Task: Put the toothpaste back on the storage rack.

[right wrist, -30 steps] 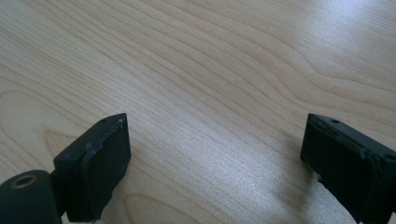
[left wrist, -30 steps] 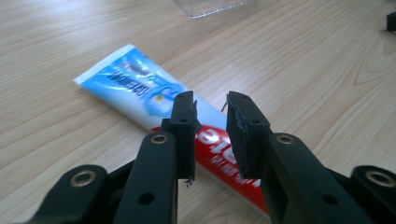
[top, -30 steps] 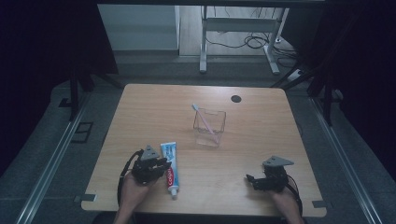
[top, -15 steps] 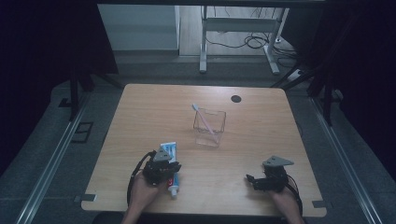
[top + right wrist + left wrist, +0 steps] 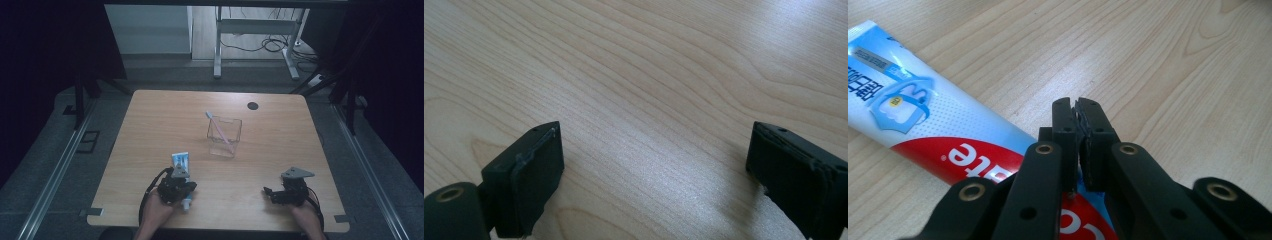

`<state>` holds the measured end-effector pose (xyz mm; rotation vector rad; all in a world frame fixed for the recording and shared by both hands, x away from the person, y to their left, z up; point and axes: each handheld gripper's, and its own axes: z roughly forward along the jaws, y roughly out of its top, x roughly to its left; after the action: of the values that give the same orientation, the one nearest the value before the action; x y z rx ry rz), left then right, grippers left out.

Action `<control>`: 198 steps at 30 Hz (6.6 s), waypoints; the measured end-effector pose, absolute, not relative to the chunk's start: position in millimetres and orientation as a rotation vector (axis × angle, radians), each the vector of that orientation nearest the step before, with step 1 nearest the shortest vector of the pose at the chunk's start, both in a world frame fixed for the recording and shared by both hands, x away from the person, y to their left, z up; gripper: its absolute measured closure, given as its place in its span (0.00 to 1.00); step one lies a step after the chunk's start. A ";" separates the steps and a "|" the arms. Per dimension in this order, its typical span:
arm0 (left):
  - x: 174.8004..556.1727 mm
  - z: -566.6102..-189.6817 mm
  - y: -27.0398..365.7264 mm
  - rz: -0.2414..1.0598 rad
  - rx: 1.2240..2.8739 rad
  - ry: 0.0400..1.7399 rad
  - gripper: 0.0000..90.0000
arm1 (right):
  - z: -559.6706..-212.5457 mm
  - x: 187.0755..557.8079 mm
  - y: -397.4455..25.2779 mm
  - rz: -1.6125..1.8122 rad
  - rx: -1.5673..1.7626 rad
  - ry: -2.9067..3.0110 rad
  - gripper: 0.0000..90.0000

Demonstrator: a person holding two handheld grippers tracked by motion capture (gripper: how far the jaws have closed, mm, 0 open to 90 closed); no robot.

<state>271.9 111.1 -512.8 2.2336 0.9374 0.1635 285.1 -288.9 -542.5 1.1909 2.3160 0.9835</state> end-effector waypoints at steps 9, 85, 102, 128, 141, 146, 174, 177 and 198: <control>271.9 -511.1 119.7 0.142 2.236 0.955 0.98 | -542.5 285.1 -288.9 0.984 1.191 2.316 0.09; 332.1 -501.3 132.4 0.073 2.492 1.139 0.75 | -542.4 284.8 -288.8 0.983 1.197 2.317 0.09; 328.3 -489.3 141.4 0.079 2.394 1.106 0.82 | -542.3 284.8 -288.8 0.983 1.197 2.317 0.09; 326.5 -444.3 144.4 0.197 2.201 1.017 0.82 | -542.3 284.7 -288.8 0.981 1.198 2.318 0.09; 332.7 -424.2 133.7 0.247 2.155 0.961 0.82 | -542.5 285.2 -289.1 0.984 1.188 2.317 0.09; 337.4 -419.3 126.4 0.261 2.138 0.947 0.82 | -542.5 285.2 -289.1 0.985 1.188 2.316 0.09; 384.8 -397.6 75.0 0.329 2.050 0.843 0.82 | -542.4 285.2 -289.1 0.986 1.190 2.317 0.09; 390.6 -396.7 68.4 0.333 2.038 0.835 0.82 | -542.4 285.2 -289.1 0.986 1.191 2.317 0.09; 424.3 -396.9 39.4 0.373 1.995 0.782 0.82 | -542.4 285.2 -289.2 0.986 1.190 2.318 0.09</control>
<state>424.3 39.4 -396.9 1.9946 0.7823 0.3733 285.2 -289.2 -542.4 1.1895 2.3177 0.9859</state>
